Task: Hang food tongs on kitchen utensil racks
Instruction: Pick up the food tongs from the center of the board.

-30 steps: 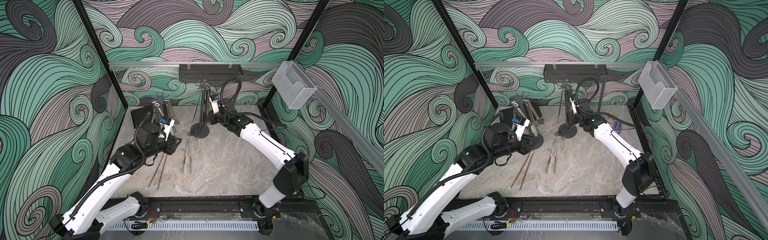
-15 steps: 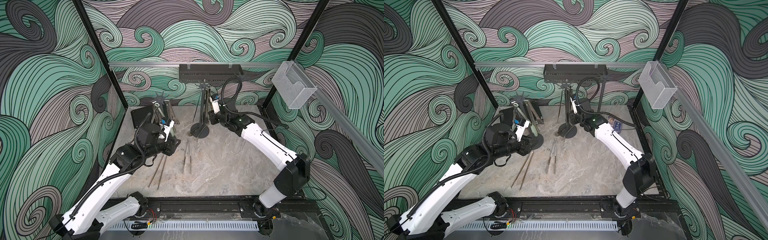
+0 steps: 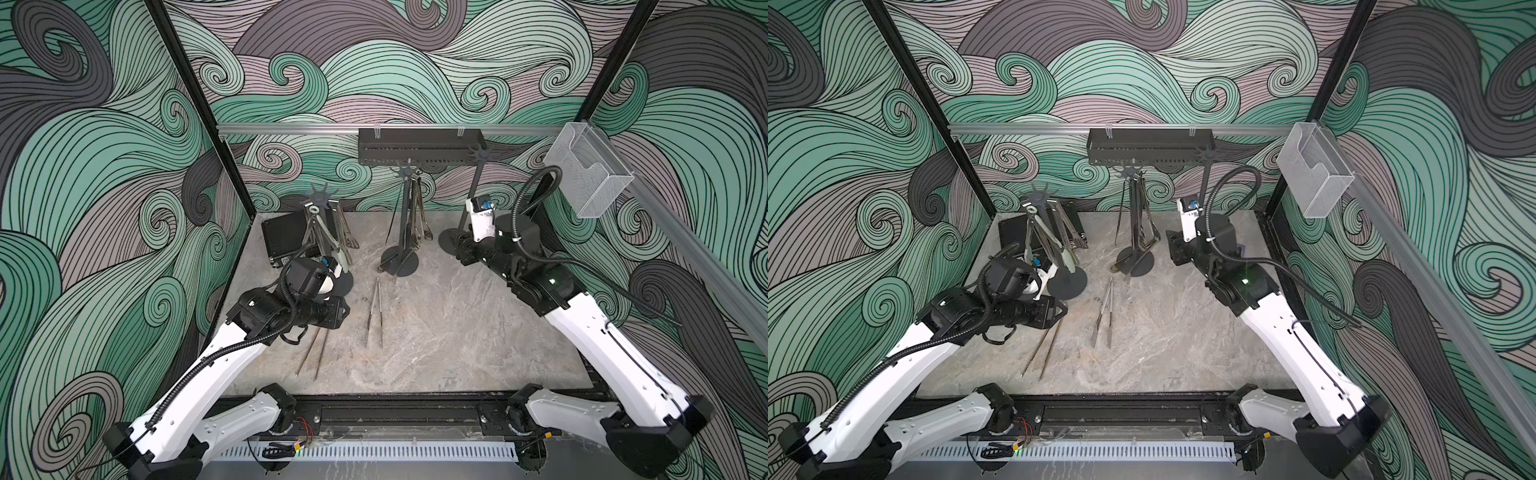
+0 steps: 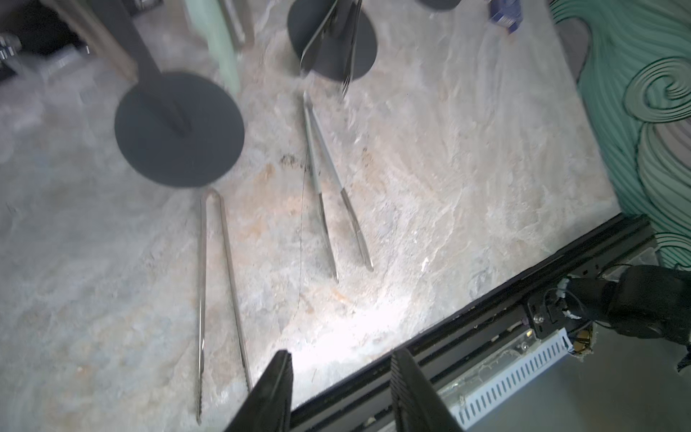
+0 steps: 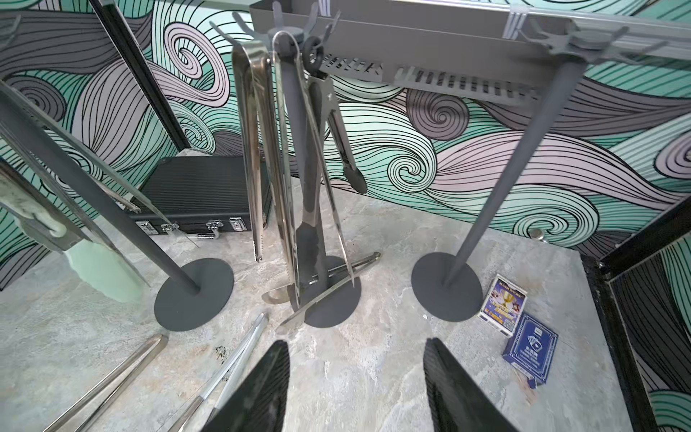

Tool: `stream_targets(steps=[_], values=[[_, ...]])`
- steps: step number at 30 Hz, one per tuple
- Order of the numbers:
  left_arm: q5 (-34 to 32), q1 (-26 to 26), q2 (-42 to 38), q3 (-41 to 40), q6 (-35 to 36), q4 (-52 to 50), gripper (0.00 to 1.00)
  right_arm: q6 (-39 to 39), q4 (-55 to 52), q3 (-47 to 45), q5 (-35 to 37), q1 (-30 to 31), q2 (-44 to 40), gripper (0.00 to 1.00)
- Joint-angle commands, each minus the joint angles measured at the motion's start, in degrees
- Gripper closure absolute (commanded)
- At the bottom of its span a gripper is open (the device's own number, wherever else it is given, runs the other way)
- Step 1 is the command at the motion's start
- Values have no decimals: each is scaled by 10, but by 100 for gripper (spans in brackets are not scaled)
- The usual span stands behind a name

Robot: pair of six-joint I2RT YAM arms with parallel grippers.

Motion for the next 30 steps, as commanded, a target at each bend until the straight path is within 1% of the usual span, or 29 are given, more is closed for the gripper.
stream_targets(steps=[1,6,8,11,15,17,19,22,26,30], values=[[-21,6,16,-51,-52,-35,56,19,-26,-33,-8,-14,-47,39],[-49,26,60,-121,-99,3,58,26,-49,-72,-22,-27,-107,39],[-48,33,76,-125,-112,19,57,29,-54,-89,-25,-32,-129,38],[-36,50,105,-143,-126,57,49,33,-55,-109,-31,-38,-150,38],[-30,63,167,-154,-138,81,43,34,-59,-115,-41,-46,-162,38],[-29,69,207,-146,-141,76,43,34,-59,-118,-44,-48,-166,38],[-25,69,239,-150,-142,94,43,33,-60,-119,-46,-50,-168,37],[-29,69,269,-163,-152,119,44,29,-60,-121,-49,-54,-169,38],[-77,69,281,-172,-161,117,44,26,-59,-124,-52,-59,-173,37],[-85,70,284,-183,-167,126,44,25,-58,-125,-55,-63,-172,37]])
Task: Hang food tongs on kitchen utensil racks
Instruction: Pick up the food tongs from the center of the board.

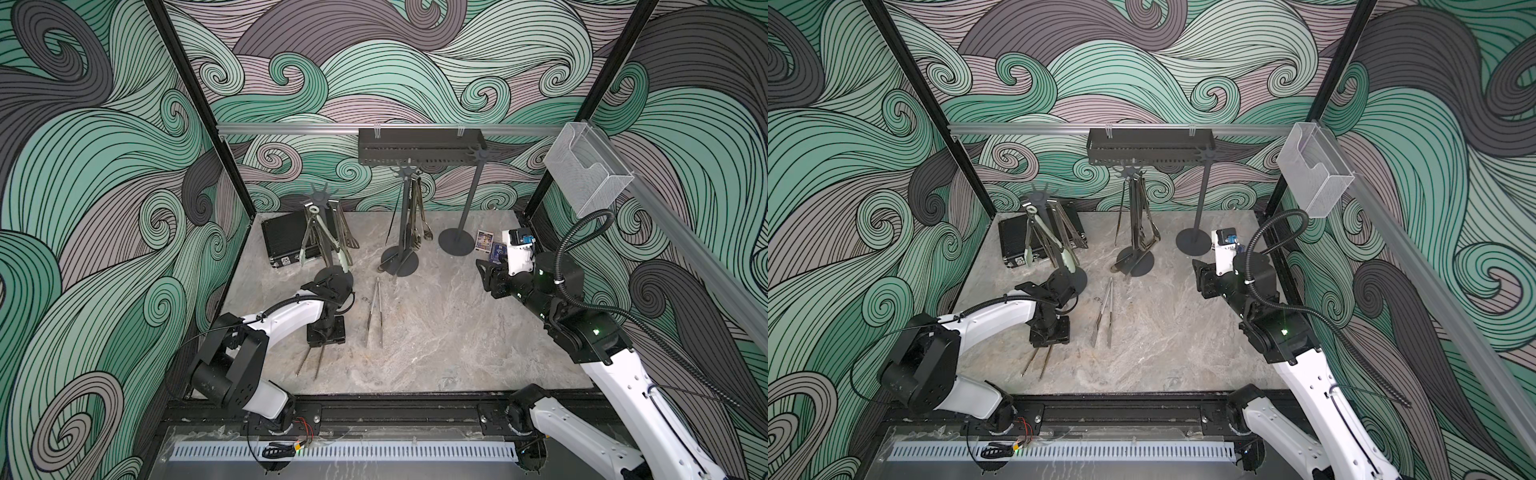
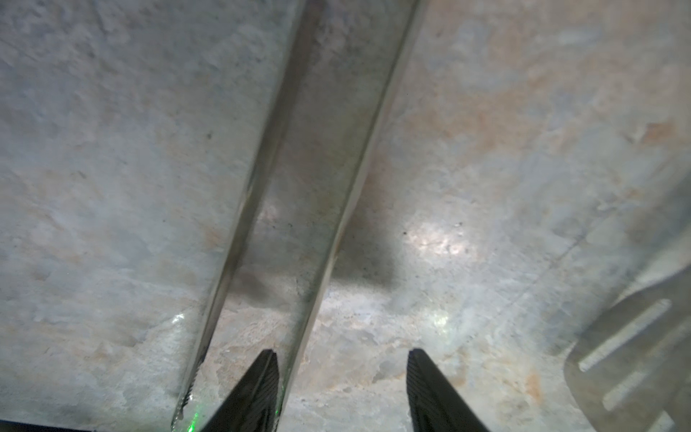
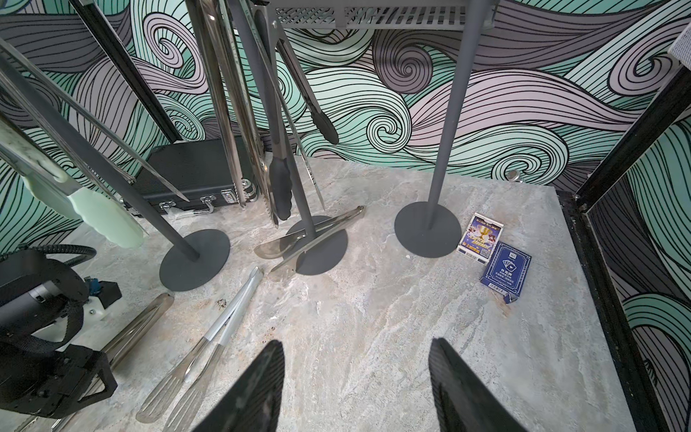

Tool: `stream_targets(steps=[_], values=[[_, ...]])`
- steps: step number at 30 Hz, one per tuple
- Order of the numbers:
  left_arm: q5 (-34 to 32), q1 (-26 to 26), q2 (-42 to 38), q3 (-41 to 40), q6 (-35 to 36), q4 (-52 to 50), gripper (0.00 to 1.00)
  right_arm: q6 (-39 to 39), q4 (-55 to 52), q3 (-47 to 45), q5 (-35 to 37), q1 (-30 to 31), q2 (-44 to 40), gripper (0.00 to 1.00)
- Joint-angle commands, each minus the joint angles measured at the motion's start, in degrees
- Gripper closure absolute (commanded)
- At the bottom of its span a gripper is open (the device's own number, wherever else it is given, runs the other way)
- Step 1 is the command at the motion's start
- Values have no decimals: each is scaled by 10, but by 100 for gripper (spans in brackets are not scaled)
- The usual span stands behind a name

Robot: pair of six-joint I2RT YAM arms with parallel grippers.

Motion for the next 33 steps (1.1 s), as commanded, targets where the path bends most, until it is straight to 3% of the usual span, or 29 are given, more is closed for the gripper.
stream_targets(steps=[1,5,23,28,33], values=[[-26,4,8,-6,-17,10,44,-1,-1,-4,-10,-4,-4,37],[-19,4,25,-23,-19,31,46,-2,-1,-2,-12,-6,-1,37],[20,-9,-12,-82,-23,41,78,-4,-3,4,-8,-10,-10,37],[21,-18,-23,-103,-32,46,92,-3,-6,3,-5,-11,-19,37],[21,-34,-25,-112,-40,49,98,-2,-12,3,-1,-12,-30,37]])
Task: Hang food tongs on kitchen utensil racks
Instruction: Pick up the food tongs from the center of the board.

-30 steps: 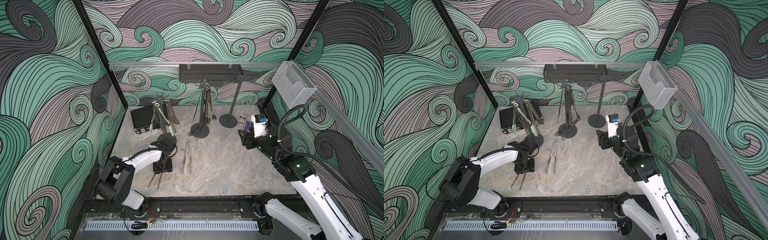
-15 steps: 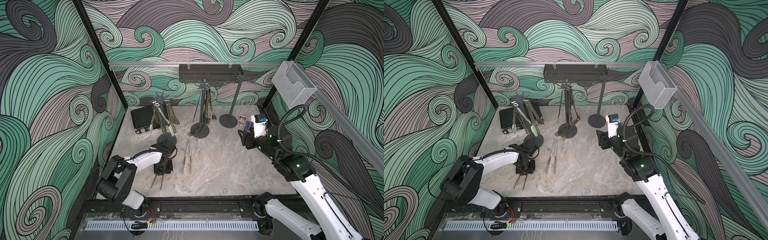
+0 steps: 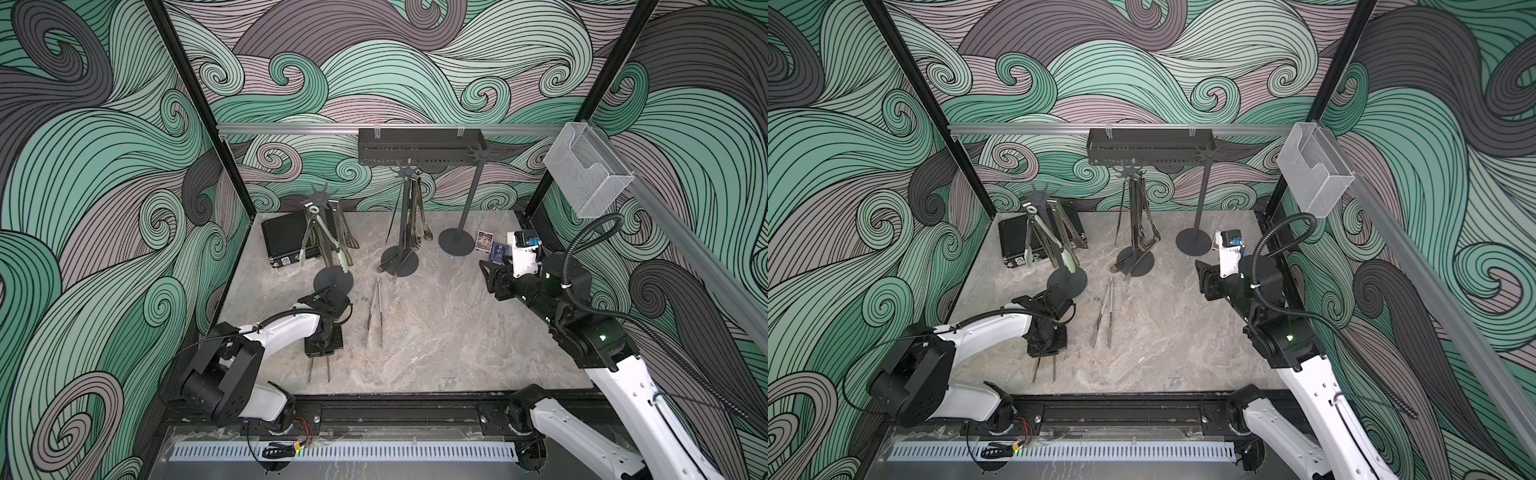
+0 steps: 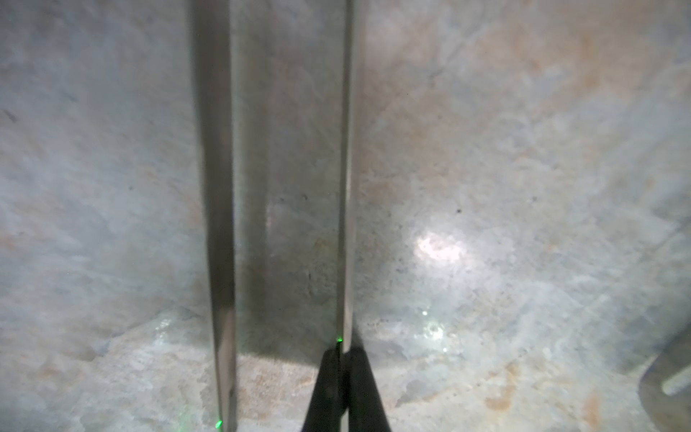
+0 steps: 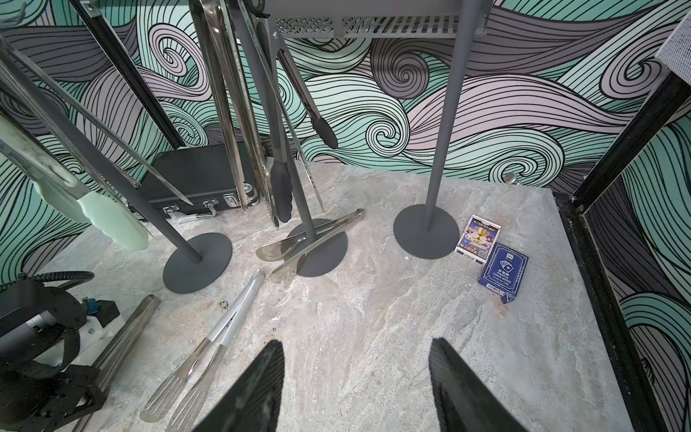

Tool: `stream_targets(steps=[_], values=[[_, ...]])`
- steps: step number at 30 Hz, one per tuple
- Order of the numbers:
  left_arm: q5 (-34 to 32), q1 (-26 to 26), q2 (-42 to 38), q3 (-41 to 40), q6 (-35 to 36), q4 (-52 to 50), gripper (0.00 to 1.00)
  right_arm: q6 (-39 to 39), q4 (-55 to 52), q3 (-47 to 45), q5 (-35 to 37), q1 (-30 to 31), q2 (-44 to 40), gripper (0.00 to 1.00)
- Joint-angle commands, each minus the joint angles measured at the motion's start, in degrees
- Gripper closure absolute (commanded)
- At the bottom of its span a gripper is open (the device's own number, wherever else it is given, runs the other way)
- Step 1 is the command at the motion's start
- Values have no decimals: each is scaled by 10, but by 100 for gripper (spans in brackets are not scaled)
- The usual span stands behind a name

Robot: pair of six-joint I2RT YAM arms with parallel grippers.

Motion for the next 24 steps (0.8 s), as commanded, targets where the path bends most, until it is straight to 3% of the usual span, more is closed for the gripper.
stream_targets(steps=[1,6,11,16,24], values=[[10,-14,12,-32,-15,-11,99,-1,-7,5,8,-4,-11,37],[5,-40,-14,-35,-29,-19,100,-2,-15,6,17,-4,-26,37],[-13,-116,-71,-14,-51,-40,100,-5,-25,13,37,-6,-37,37],[-80,-199,-135,39,-76,-104,100,3,-38,28,60,-10,-44,38],[-141,-258,-200,155,-35,-167,100,29,-68,44,130,-23,-38,39]])
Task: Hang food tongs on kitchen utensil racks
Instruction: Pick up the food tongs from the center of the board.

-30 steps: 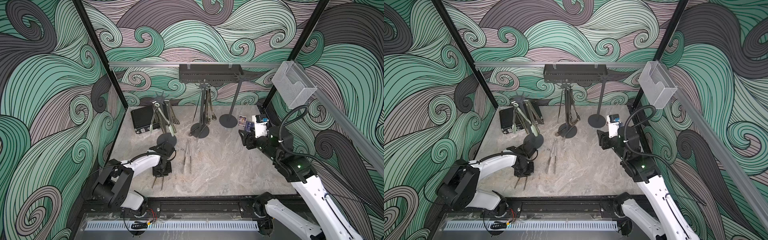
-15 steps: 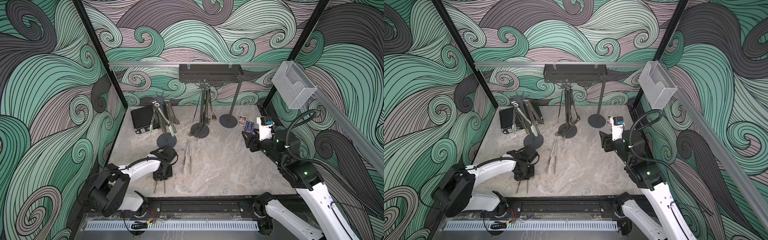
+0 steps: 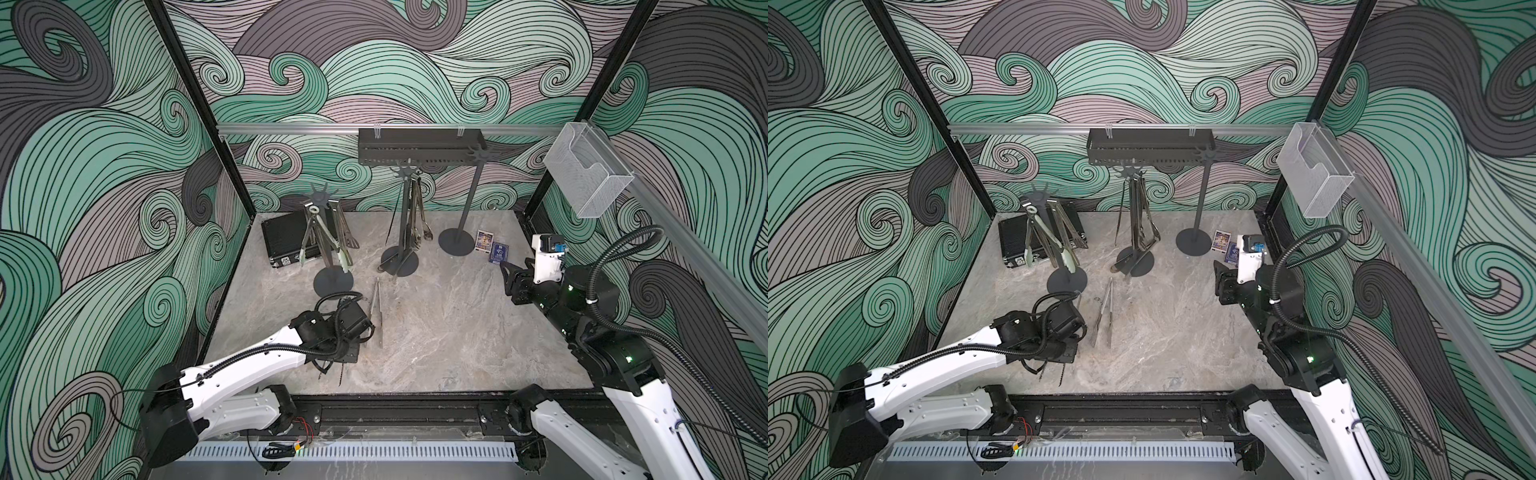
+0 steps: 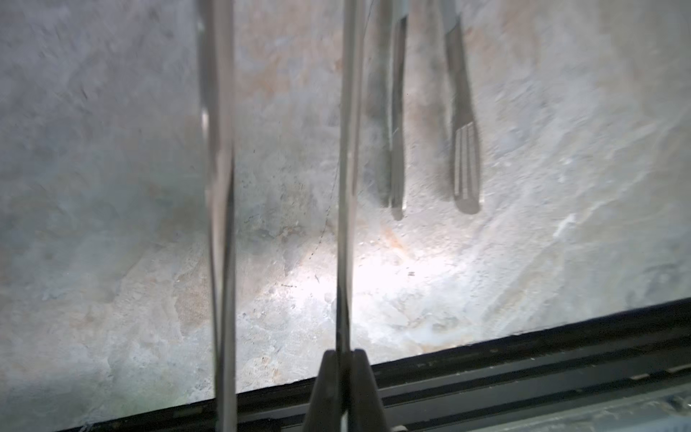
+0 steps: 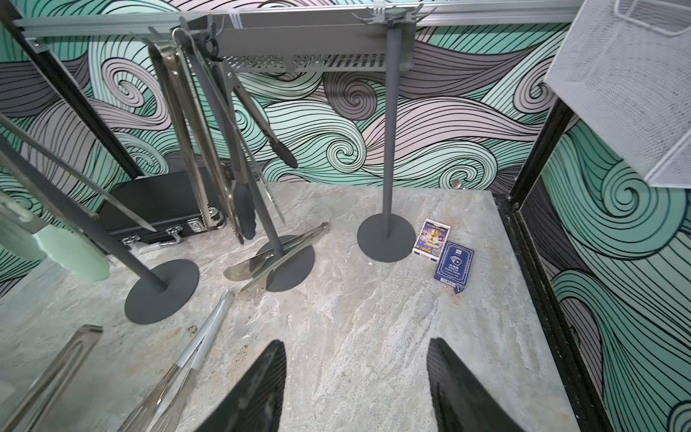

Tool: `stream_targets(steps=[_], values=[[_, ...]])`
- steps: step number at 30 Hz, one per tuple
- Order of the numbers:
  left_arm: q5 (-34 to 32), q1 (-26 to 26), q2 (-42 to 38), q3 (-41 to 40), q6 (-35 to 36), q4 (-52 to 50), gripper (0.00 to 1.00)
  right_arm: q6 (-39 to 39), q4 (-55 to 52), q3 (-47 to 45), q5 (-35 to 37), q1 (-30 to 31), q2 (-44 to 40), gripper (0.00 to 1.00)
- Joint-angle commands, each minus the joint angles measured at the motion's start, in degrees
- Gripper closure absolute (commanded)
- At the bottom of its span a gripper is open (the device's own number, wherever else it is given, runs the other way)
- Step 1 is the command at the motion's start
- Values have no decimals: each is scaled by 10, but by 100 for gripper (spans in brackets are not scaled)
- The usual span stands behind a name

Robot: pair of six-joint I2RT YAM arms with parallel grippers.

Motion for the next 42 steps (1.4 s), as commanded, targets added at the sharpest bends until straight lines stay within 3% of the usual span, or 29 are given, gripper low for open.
stream_targets(steps=[1,4,6,10,15,21,26,30,33,37,42], values=[[-47,-15,-13,64,35,-41,100,18,-26,19,61,-12,7,39],[-52,-35,4,132,95,-31,100,18,-30,16,69,-39,17,39],[-53,-50,23,175,141,-18,100,22,-30,14,33,-65,26,39],[-22,-74,54,234,239,53,100,24,-5,4,-96,-93,34,39],[75,-76,46,248,327,200,100,-8,22,1,-231,-93,22,40],[189,-76,30,310,395,225,100,-22,78,-17,-430,-93,2,41],[279,-75,-1,332,406,241,100,-2,182,-42,-577,-94,-3,44],[353,-71,-29,335,390,284,100,88,383,-81,-687,-94,-1,43],[421,-60,-27,351,369,314,100,148,484,-74,-725,-92,28,43],[500,-50,-3,378,340,359,100,160,508,-29,-753,-75,67,42],[573,-29,30,403,293,441,100,90,428,27,-736,-20,85,41]])
